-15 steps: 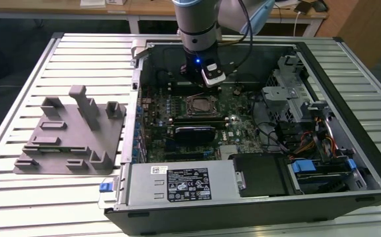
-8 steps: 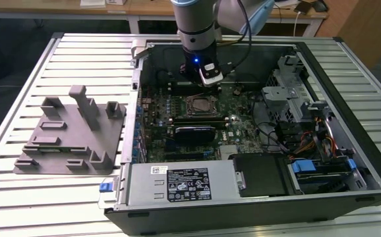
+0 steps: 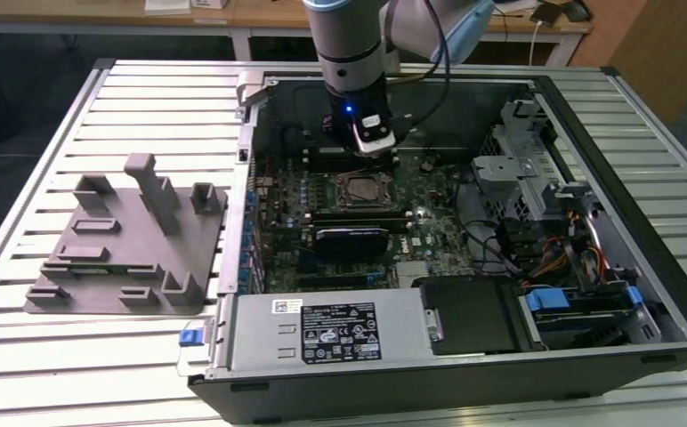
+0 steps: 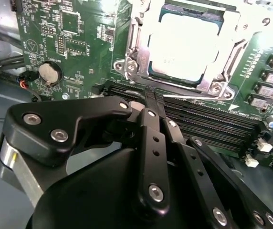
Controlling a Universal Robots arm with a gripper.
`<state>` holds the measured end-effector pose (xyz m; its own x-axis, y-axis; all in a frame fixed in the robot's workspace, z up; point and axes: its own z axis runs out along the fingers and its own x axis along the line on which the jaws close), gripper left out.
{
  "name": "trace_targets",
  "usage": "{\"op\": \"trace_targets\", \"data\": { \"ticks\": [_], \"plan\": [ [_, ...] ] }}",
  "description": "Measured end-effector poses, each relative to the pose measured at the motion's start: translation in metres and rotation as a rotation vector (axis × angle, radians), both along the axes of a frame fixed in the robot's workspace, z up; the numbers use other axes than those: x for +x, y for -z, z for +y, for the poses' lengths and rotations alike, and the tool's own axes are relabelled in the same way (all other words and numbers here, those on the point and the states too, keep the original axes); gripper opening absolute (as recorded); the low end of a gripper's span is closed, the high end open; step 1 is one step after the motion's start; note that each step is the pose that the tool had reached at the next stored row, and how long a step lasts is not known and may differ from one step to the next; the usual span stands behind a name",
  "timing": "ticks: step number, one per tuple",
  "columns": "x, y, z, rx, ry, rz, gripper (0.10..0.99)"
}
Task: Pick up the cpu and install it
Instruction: 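Install the first cpu locking lever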
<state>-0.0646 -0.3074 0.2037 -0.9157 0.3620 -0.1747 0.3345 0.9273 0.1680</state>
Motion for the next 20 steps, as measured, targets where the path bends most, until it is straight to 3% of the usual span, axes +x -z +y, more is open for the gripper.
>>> {"op": "trace_targets", "data": {
  "ticks": [20],
  "plan": [
    [-0.0012,0.0082,0.0011,-0.003,0.038,-0.0051,0.106]
  ]
}}
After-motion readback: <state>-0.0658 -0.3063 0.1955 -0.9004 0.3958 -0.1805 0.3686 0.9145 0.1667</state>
